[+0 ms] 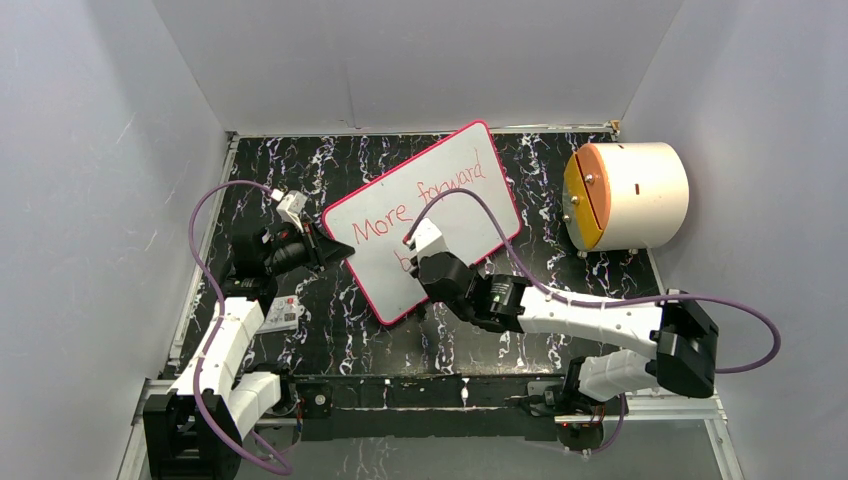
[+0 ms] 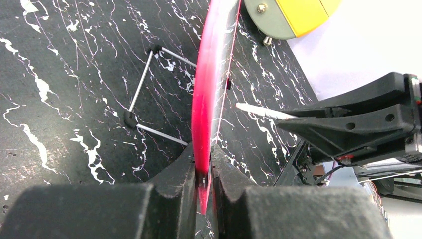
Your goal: Write a sentence on the whiteboard
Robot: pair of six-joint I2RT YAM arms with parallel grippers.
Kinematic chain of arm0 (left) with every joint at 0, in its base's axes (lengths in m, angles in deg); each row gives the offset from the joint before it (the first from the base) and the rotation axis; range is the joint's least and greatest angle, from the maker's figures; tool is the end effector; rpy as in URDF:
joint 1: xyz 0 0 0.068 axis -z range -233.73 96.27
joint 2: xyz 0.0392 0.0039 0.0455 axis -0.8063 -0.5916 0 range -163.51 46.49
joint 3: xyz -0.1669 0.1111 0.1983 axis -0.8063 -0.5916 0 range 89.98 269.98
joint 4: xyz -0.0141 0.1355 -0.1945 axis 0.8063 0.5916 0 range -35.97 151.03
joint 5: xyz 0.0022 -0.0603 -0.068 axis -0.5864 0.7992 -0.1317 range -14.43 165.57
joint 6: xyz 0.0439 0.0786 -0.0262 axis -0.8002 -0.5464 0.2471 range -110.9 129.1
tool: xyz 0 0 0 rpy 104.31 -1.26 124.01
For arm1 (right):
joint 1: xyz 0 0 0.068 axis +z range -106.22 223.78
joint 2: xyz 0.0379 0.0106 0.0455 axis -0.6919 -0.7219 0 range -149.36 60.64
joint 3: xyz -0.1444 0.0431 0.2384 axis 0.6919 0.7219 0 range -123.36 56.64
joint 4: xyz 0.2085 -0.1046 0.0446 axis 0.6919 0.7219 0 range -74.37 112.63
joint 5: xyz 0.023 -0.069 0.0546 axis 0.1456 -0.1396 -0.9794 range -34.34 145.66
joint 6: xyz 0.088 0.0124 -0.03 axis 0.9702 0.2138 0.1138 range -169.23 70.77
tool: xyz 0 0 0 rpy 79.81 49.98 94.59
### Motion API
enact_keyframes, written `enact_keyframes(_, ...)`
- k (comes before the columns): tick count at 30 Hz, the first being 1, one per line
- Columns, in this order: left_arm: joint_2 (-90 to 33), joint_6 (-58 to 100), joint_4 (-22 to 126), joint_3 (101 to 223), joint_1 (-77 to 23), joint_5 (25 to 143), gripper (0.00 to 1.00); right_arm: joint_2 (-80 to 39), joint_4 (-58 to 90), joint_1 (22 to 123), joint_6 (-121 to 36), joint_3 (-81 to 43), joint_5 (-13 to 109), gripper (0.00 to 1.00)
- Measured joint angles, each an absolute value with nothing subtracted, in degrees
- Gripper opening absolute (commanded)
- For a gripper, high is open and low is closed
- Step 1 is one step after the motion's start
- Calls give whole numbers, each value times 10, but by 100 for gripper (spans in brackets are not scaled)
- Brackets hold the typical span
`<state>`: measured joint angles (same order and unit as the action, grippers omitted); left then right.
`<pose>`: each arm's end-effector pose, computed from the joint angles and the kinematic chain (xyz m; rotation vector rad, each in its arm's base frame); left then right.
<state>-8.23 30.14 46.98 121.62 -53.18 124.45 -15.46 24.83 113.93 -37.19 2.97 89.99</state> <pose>0.2112 -0.0658 0.2702 0.2829 1.8570 -1.0440 0.1477 0.2682 0.2754 -0.6695 1.9153 0.2686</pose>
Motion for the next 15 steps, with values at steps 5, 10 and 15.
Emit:
enact_keyframes(5,-82,301,470,1216,-532,1244,0,-144,245,1124,-375,30,909,0)
enact_keyframes(10,-82,301,470,1216,-532,1244,0,-146,241,1114,-378,30,908,0)
enact_keyframes(15,-82,301,470,1216,-532,1245,0,-155,229,1114,-383,30,903,0)
